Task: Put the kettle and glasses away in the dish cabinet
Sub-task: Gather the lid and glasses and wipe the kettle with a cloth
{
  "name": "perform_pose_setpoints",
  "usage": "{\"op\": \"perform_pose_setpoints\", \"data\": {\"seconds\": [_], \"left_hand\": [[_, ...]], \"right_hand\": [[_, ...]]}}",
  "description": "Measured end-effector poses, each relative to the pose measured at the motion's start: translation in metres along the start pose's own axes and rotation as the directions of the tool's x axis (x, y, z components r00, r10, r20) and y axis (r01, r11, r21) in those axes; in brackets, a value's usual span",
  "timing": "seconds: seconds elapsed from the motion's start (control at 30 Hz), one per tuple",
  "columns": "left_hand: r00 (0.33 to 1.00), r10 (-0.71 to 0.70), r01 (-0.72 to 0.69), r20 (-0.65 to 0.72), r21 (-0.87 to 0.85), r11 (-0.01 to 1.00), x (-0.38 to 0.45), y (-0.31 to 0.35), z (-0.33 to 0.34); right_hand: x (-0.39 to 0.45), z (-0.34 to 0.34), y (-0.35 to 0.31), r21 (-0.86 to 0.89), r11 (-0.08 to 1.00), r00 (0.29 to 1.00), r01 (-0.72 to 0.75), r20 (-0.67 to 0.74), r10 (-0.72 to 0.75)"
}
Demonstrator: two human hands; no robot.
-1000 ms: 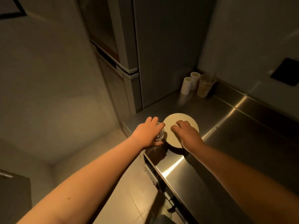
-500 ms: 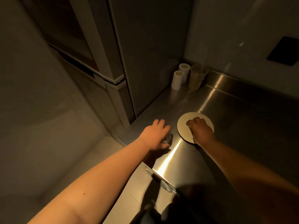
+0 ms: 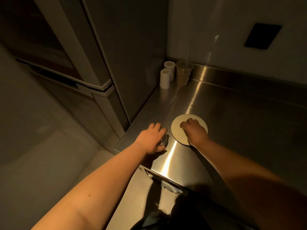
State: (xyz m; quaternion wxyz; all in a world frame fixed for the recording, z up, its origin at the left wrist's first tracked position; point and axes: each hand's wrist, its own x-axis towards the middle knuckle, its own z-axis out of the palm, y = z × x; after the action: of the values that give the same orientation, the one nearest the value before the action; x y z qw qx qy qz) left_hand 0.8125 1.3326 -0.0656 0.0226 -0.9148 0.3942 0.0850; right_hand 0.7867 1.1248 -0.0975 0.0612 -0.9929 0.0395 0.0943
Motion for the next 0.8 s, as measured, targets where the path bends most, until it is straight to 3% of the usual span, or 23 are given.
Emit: {"op": "perform_pose_setpoints", "data": {"seconds": [0.37,0.53,0.63,0.8], "left_hand": [[0.999,-0.039,0.039,0.003,-0.02,0.999,0.001,0.0,0.008],[0.998,-0.066,0.066,0.004,0.051,0.997,0.0,0.009,0.01],[0.996,0.067,-0.057,-0.062,0.151,0.987,0.006,0.026,0.007],[0.951,0.307,-0.303,-0.027,0.099,0.948,0.012,0.084,0.015]], "right_hand": [[-0.014,0.014,0.008,0.024,0.999,0.999,-0.047,-0.006,0.047],[-0.033,0.02,0.014,-0.09,0.996,0.998,0.025,-0.062,-0.031],[-0.056,0.023,0.024,-0.073,0.996,0.986,0.049,-0.158,-0.06],[-0.113,0.037,0.059,0.017,0.999,0.976,-0.032,-0.213,0.035]]}}
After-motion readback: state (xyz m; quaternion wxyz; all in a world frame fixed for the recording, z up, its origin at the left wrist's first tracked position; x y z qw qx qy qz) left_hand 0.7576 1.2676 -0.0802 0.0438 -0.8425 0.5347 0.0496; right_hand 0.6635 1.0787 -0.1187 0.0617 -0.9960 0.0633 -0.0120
